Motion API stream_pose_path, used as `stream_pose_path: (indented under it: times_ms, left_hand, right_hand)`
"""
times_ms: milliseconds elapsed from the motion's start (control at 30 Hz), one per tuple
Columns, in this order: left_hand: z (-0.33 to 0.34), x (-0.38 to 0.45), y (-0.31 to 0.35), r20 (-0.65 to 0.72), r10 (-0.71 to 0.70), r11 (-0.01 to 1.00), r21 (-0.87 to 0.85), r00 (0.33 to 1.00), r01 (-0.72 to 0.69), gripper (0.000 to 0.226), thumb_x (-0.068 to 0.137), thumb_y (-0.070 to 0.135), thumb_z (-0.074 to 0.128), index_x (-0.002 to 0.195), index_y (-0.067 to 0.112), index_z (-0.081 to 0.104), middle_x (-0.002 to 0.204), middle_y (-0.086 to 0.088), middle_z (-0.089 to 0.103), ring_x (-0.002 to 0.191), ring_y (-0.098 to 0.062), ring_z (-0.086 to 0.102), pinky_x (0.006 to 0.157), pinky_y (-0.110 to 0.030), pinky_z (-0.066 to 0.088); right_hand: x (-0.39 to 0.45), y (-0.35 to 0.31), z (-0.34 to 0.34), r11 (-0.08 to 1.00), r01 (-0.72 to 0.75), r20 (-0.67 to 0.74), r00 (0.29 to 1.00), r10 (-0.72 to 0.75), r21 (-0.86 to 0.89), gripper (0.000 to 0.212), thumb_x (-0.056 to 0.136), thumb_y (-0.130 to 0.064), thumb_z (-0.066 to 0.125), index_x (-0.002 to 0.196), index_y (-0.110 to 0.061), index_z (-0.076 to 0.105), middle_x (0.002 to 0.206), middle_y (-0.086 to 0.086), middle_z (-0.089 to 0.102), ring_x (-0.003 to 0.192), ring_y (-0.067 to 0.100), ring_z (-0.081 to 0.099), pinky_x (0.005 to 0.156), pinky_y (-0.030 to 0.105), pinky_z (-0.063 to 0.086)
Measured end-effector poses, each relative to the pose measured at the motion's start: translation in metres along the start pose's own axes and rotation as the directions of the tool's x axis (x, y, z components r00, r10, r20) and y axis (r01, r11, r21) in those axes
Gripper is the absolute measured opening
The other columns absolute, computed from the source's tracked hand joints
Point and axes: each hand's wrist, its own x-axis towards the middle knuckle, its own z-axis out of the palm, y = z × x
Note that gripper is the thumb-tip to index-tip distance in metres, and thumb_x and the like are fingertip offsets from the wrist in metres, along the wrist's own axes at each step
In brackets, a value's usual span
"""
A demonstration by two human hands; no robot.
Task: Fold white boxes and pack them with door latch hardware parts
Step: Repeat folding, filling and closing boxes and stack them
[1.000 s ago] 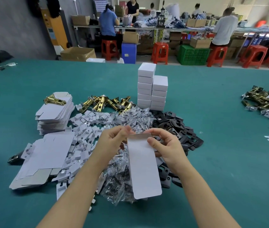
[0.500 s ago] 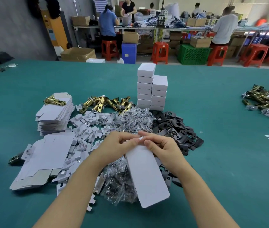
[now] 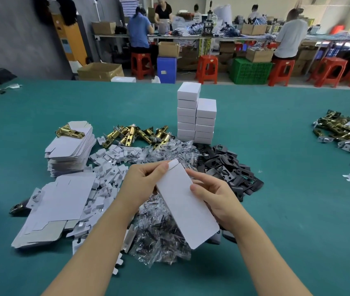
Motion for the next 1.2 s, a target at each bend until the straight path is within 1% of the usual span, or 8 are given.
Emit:
stream_pose_path:
  times_ms: [267,433,500,567,667,800,933,1200]
  left_hand:
    - [0.000,0.000,0.002,-0.002,-0.030,1.000,-0.008,1.000,0.030,0.016,0.098,0.030,0.067,0.096,0.032,0.083,0.073,0.002,0.070,0.059,-0.007,0.053,0.050,-0.022,0.045]
    - [-0.005,-0.001,0.004,0.092,-0.013,0.994,0.109,0.996,0.002,0.022,0.100,0.032,0.063,0.093,0.041,0.081,0.073,0.023,0.069,0.055,0.005,0.053,0.051,-0.008,0.040]
    - [-0.007,-0.002,0.005,0.157,-0.021,0.989,0.147,0.987,-0.002,0.026,0.103,0.037,0.056,0.099,0.050,0.079,0.077,0.026,0.068,0.063,0.006,0.055,0.058,-0.009,0.044]
    - [-0.008,-0.002,0.004,0.259,-0.040,0.987,0.161,0.965,-0.002,0.027,0.103,0.050,0.047,0.113,0.057,0.071,0.084,0.016,0.063,0.075,-0.005,0.056,0.071,-0.020,0.052]
    - [-0.011,-0.003,0.003,0.366,-0.058,0.984,0.180,0.929,-0.009,0.039,0.088,0.067,0.052,0.127,0.063,0.058,0.079,0.009,0.052,0.070,-0.009,0.050,0.062,-0.021,0.050]
    - [-0.012,-0.002,-0.001,0.443,-0.039,0.986,0.160,0.895,-0.037,0.041,0.093,0.051,0.058,0.133,0.060,0.056,0.077,0.009,0.056,0.063,-0.008,0.047,0.056,-0.019,0.043]
    - [-0.011,-0.003,-0.004,0.466,-0.050,0.987,0.156,0.883,-0.026,0.039,0.095,0.048,0.054,0.133,0.056,0.058,0.082,0.005,0.056,0.070,-0.011,0.048,0.055,-0.020,0.039]
    - [-0.007,-0.003,-0.004,0.458,-0.080,0.987,0.163,0.885,0.005,0.036,0.102,0.037,0.052,0.131,0.056,0.060,0.082,0.012,0.060,0.072,-0.009,0.051,0.062,-0.022,0.043]
  right_hand:
    - [-0.002,0.002,-0.001,0.999,-0.034,-0.004,0.999,0.034,0.039,0.037,0.090,-0.024,0.071,0.125,-0.037,0.074,0.117,0.007,0.076,0.096,0.022,0.074,0.076,0.033,0.060]
    - [-0.004,0.002,-0.004,0.998,-0.057,-0.001,0.998,0.057,0.022,0.038,0.090,-0.028,0.076,0.127,-0.031,0.073,0.119,0.011,0.075,0.092,0.025,0.073,0.070,0.034,0.060]
    - [-0.004,0.003,-0.004,0.998,-0.055,-0.009,0.998,0.055,0.019,0.037,0.089,-0.028,0.073,0.126,-0.032,0.073,0.119,0.011,0.075,0.092,0.026,0.073,0.071,0.035,0.060]
    - [-0.004,0.004,-0.004,0.999,-0.044,-0.027,0.999,0.045,0.026,0.039,0.089,-0.027,0.071,0.127,-0.034,0.071,0.120,0.011,0.074,0.094,0.028,0.073,0.072,0.037,0.060]
    - [-0.003,0.006,-0.008,0.993,-0.047,0.001,0.999,0.048,0.107,0.053,0.090,-0.022,0.073,0.140,-0.035,0.060,0.126,0.018,0.071,0.101,0.035,0.072,0.078,0.043,0.061]
    - [-0.004,0.002,-0.014,0.986,-0.107,0.104,0.990,0.095,0.125,0.060,0.092,-0.021,0.071,0.144,-0.045,0.054,0.134,0.020,0.065,0.114,0.041,0.067,0.098,0.060,0.054]
    - [-0.004,0.000,-0.016,0.988,-0.138,0.177,0.976,0.124,0.071,0.057,0.094,-0.023,0.068,0.144,-0.047,0.054,0.124,0.014,0.069,0.110,0.039,0.065,0.101,0.071,0.042]
    - [-0.004,0.003,-0.016,0.975,-0.180,0.188,0.970,0.154,0.132,0.056,0.092,-0.023,0.071,0.142,-0.044,0.058,0.126,0.016,0.068,0.109,0.037,0.066,0.083,0.046,0.060]
